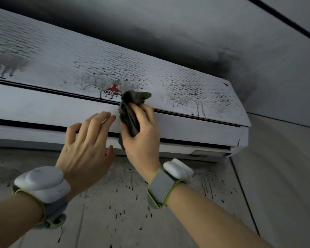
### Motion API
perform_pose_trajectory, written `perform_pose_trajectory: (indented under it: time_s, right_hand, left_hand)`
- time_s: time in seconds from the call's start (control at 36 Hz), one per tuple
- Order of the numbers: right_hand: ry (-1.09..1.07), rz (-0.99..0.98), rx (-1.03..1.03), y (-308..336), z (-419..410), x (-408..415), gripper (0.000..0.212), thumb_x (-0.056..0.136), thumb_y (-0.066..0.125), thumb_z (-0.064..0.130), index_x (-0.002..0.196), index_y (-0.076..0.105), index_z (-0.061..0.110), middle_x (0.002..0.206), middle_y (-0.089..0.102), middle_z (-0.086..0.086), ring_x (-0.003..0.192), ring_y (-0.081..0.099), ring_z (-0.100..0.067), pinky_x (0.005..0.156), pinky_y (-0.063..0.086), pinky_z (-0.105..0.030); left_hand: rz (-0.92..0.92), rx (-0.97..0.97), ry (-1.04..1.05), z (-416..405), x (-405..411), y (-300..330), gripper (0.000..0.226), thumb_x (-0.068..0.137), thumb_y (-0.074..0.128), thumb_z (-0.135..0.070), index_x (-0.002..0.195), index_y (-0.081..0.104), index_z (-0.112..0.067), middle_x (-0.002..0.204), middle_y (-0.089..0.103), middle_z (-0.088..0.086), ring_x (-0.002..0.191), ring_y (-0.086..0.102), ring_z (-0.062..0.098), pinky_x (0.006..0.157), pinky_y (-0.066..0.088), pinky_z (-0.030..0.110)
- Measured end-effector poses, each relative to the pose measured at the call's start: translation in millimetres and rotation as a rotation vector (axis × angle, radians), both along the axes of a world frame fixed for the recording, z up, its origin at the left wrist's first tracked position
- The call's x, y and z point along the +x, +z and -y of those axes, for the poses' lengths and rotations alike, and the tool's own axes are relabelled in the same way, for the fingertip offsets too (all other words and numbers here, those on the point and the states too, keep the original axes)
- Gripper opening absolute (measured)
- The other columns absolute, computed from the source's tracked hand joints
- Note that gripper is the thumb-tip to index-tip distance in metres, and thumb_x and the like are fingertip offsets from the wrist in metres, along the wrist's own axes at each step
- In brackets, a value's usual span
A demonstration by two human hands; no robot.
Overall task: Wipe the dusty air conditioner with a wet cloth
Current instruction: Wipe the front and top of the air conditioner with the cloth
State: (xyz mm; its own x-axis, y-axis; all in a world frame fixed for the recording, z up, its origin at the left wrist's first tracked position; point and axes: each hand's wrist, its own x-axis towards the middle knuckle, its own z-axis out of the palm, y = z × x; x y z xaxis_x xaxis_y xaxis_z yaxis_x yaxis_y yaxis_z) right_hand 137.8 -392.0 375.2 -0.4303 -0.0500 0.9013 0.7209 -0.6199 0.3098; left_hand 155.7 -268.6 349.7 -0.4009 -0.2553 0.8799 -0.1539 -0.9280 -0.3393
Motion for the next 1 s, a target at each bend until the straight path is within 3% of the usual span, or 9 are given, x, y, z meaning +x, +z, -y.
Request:
perform_pose_trajectory:
  time_s: [0.14,0.19,0.36,0.56,0.67,0.72,0.81,0.89,1.0]
  right_hand:
    - [0.014,-0.045,-0.216,-4,-14,-3,0.043,0.085,0.059,0.005,0.127,0.054,0.009,0.132,0.049,-0.005,0.122,0.048,-0.018,0.102,0.038,-0.016]
    - [-0.014,-0.043,-0.212,-3,-17,-3,0.045,0.084,0.059,0.003,0.128,0.054,0.010,0.133,0.049,-0.005,0.124,0.046,-0.018,0.104,0.034,-0.012]
    - [-0.025,-0.029,-0.117,-1,-46,-2,0.043,0.084,0.061,0.004,0.126,0.054,0.007,0.126,0.045,-0.011,0.110,0.046,-0.010,0.095,0.027,0.002]
    - [-0.024,-0.086,-0.204,3,-129,-13,0.046,0.083,0.059,0.001,0.128,0.053,0.012,0.122,0.044,-0.007,0.103,0.046,-0.009,0.085,0.032,0.005]
    - [-0.039,-0.119,-0.254,6,-168,-15,0.046,0.083,0.058,0.001,0.128,0.053,0.012,0.123,0.043,-0.008,0.100,0.044,-0.010,0.085,0.035,-0.009]
    - [-0.028,-0.148,-0.274,7,-193,-20,0.045,0.083,0.059,0.001,0.127,0.054,0.012,0.124,0.044,-0.007,0.101,0.044,-0.010,0.086,0.033,-0.009]
    - [-0.045,-0.202,-0.361,8,-223,-23,0.045,0.084,0.058,0.002,0.126,0.055,0.015,0.127,0.048,-0.002,0.111,0.048,-0.015,0.090,0.032,-0.009]
    - [-0.072,-0.241,-0.466,4,-251,-26,0.044,0.086,0.056,0.005,0.127,0.053,0.018,0.128,0.051,0.002,0.118,0.046,-0.017,0.098,0.037,-0.020]
    - [-0.078,-0.176,-0.389,-3,-263,-29,0.044,0.086,0.055,0.010,0.127,0.046,0.021,0.121,0.055,0.004,0.111,0.048,-0.013,0.085,0.048,-0.030]
  left_hand:
    - [0.019,0.008,-0.013,-17,-10,-8,0.056,0.076,0.049,-0.024,0.126,0.050,0.001,0.128,0.047,0.013,0.113,0.044,0.025,0.085,0.032,0.039]
    - [-0.013,0.009,-0.008,-27,-15,-10,0.056,0.075,0.048,-0.024,0.126,0.050,-0.001,0.129,0.047,0.013,0.114,0.045,0.025,0.085,0.032,0.039]
    - [-0.084,0.051,0.084,-76,-31,-20,0.050,0.076,0.048,-0.026,0.123,0.049,-0.008,0.129,0.043,0.007,0.115,0.044,0.022,0.088,0.032,0.038]
    - [-0.159,0.024,0.176,-158,-48,-31,0.044,0.075,0.049,-0.023,0.118,0.051,-0.011,0.126,0.050,0.006,0.112,0.047,0.022,0.087,0.034,0.037]
    - [-0.189,0.003,0.219,-204,-56,-38,0.042,0.076,0.044,-0.023,0.115,0.054,-0.011,0.123,0.053,0.006,0.111,0.048,0.023,0.087,0.034,0.037]
    - [-0.213,-0.018,0.252,-234,-62,-40,0.043,0.076,0.043,-0.024,0.115,0.055,-0.011,0.122,0.053,0.006,0.111,0.048,0.023,0.087,0.033,0.037]
    - [-0.245,-0.050,0.304,-267,-69,-41,0.044,0.075,0.041,-0.025,0.114,0.055,-0.011,0.121,0.054,0.006,0.110,0.051,0.023,0.087,0.033,0.037]
    - [-0.250,-0.069,0.318,-295,-74,-39,0.046,0.075,0.039,-0.025,0.115,0.057,-0.011,0.120,0.057,0.005,0.111,0.050,0.022,0.087,0.033,0.037]
    - [-0.224,-0.031,0.329,-312,-76,-35,0.048,0.075,0.039,-0.024,0.118,0.057,-0.009,0.120,0.058,0.005,0.112,0.049,0.021,0.086,0.033,0.036]
